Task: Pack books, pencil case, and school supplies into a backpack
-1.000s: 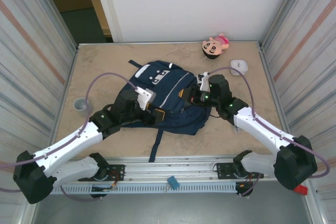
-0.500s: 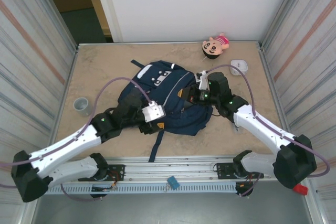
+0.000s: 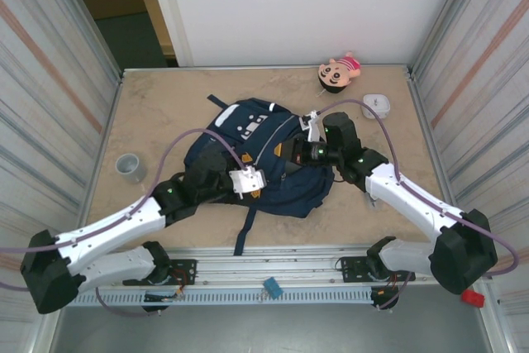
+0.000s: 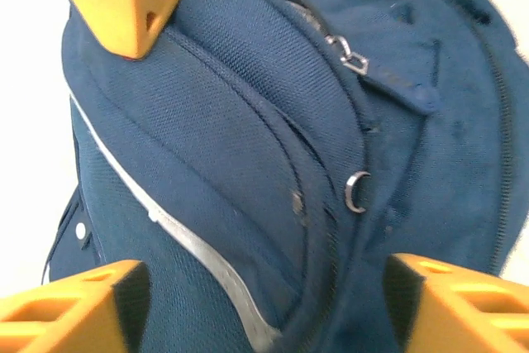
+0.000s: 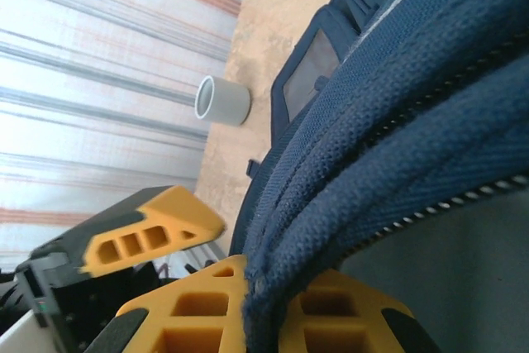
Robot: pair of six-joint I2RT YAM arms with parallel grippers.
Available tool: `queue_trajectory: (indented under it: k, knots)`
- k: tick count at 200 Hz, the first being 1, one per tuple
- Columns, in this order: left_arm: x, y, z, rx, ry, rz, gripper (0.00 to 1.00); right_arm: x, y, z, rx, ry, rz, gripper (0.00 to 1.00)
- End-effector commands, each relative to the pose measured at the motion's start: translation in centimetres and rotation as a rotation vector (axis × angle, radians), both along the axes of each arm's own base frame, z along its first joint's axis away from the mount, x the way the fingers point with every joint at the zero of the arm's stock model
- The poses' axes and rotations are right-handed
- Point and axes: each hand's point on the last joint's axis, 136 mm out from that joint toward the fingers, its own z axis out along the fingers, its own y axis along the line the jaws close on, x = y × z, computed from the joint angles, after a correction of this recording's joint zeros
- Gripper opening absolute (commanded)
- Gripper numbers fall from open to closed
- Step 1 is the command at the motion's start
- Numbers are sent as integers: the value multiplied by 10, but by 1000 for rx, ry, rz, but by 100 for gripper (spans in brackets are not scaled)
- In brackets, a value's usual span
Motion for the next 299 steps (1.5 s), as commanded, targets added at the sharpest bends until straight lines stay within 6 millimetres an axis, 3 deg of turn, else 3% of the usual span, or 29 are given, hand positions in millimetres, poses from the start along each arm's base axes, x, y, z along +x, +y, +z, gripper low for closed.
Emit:
queue_trajectory:
  k: [1,12,44,66,79,90,145,177,247,261,299]
  knots:
    - [17,-7,19,-76,-96,30,63,-15,17,47,92,-115,137,9]
    - [20,-7,20,-112,-83,30,54,-15,17,47,86,-116,141,10]
    - [15,-5,21,-188,25,8,12,-13,6,34,17,-112,113,11]
    - [6,-8,18,-223,131,9,0,-5,-21,7,-167,-81,-3,29]
    - [3,-7,11,-230,203,33,0,-8,-35,-4,-262,-73,-51,44]
    - [2,-7,4,-234,252,55,0,-14,-45,-8,-328,-86,-86,49]
    - [4,-10,0,-249,346,95,0,-63,-84,-12,-604,-167,-225,46]
    - [6,-12,0,-256,375,100,0,-82,-66,-18,-639,-201,-181,45]
    - [8,-15,6,-274,382,93,0,-69,2,-44,-715,-235,-18,48]
    - [7,-15,8,-279,381,90,0,-65,3,-47,-745,-237,-27,45]
    - [8,-11,10,-281,373,102,0,-58,-18,-53,-867,-229,-85,23]
